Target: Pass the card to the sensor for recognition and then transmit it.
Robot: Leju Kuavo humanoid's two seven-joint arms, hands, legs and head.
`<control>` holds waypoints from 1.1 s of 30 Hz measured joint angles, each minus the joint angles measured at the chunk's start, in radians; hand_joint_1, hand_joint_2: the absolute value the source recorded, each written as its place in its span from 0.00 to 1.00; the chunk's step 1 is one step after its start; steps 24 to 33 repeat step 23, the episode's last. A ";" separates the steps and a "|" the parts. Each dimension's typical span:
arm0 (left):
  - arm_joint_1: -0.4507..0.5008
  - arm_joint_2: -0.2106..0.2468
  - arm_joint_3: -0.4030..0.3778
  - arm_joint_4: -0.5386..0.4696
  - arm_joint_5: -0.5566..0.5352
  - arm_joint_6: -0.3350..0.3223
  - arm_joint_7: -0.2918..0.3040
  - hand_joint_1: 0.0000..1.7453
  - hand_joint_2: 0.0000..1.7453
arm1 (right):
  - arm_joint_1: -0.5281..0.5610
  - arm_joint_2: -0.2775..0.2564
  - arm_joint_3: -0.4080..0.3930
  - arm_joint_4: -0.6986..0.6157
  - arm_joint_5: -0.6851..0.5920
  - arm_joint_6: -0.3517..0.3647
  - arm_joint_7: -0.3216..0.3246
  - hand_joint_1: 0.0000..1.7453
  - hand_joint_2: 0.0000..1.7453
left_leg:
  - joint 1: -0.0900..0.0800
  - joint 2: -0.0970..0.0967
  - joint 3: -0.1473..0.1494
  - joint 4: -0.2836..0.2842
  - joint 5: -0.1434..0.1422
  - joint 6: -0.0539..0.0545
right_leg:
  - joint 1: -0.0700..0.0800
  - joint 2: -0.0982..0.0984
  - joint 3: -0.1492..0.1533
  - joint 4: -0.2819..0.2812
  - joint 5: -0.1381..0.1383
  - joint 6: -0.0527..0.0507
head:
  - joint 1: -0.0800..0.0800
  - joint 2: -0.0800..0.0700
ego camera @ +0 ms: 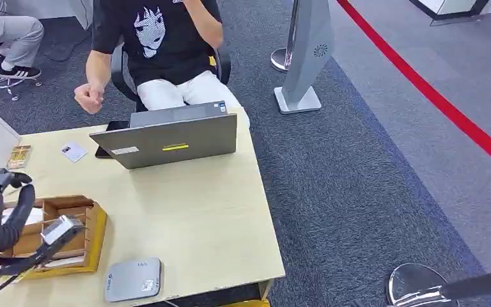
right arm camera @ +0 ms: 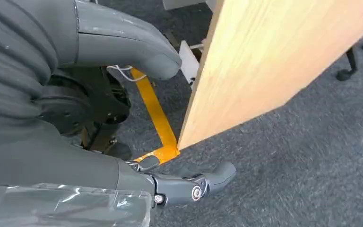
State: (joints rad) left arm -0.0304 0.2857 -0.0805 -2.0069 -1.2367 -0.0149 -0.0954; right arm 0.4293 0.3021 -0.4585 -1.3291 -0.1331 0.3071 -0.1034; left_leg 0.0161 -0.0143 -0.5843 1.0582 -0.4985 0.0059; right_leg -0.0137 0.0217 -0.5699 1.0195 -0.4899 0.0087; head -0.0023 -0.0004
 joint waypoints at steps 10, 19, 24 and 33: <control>-0.218 0.062 0.025 0.174 -0.141 -0.053 0.071 1.00 1.00 | -0.035 0.000 -0.013 0.038 0.063 0.065 -0.010 0.00 1.00 | 0.001 0.000 0.000 0.000 0.001 0.000 | 0.000 0.001 -0.001 0.000 0.001 0.000 | 0.000 0.000; -0.288 0.069 0.024 0.327 -0.187 -0.054 0.080 0.00 1.00 | -0.069 0.000 -0.043 0.084 0.094 0.091 -0.026 0.00 1.00 | 0.001 0.001 0.000 0.000 0.001 0.000 | 0.000 0.001 -0.001 0.000 0.001 0.000 | 0.000 0.000; -0.285 0.064 0.025 0.345 -0.173 -0.021 0.080 0.00 1.00 | -0.069 0.000 -0.044 0.095 0.083 0.082 -0.026 0.00 1.00 | 0.001 0.001 0.000 0.000 0.001 0.000 | 0.000 0.002 -0.001 0.000 0.001 0.000 | 0.000 0.000; -0.285 0.064 0.025 0.345 -0.173 -0.021 0.080 0.00 1.00 | -0.069 0.000 -0.044 0.095 0.083 0.082 -0.026 0.00 1.00 | 0.001 0.001 0.000 0.000 0.001 0.000 | 0.000 0.002 -0.001 0.000 0.001 0.000 | 0.000 0.000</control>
